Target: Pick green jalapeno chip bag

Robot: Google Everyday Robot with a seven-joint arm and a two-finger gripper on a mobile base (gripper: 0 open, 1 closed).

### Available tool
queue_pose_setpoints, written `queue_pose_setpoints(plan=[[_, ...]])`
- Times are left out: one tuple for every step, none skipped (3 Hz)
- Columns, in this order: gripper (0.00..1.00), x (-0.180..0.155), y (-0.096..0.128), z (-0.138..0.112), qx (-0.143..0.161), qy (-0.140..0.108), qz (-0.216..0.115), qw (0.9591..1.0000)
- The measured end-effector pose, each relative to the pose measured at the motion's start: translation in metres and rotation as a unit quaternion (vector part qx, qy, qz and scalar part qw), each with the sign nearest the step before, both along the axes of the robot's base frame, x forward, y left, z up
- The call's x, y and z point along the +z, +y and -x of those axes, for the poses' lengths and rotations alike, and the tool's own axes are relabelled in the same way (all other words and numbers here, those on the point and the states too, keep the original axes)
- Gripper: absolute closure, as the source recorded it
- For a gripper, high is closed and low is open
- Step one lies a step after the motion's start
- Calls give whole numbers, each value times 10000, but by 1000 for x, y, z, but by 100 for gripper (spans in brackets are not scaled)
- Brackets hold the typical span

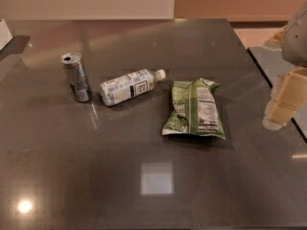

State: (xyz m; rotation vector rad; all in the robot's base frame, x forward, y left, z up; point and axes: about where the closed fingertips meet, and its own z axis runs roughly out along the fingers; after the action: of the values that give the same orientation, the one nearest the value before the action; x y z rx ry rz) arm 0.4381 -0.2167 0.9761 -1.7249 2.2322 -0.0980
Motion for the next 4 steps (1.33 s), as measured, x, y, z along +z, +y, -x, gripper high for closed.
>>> queue_pose_setpoints(plan=[[0,0,0,0,0,-1,0,10000],[0,0,7,-2,88,41,-34,9999],[0,-7,26,-15,289,60,-158,9994],[0,-21,44,-36,437,88,-364,9983]])
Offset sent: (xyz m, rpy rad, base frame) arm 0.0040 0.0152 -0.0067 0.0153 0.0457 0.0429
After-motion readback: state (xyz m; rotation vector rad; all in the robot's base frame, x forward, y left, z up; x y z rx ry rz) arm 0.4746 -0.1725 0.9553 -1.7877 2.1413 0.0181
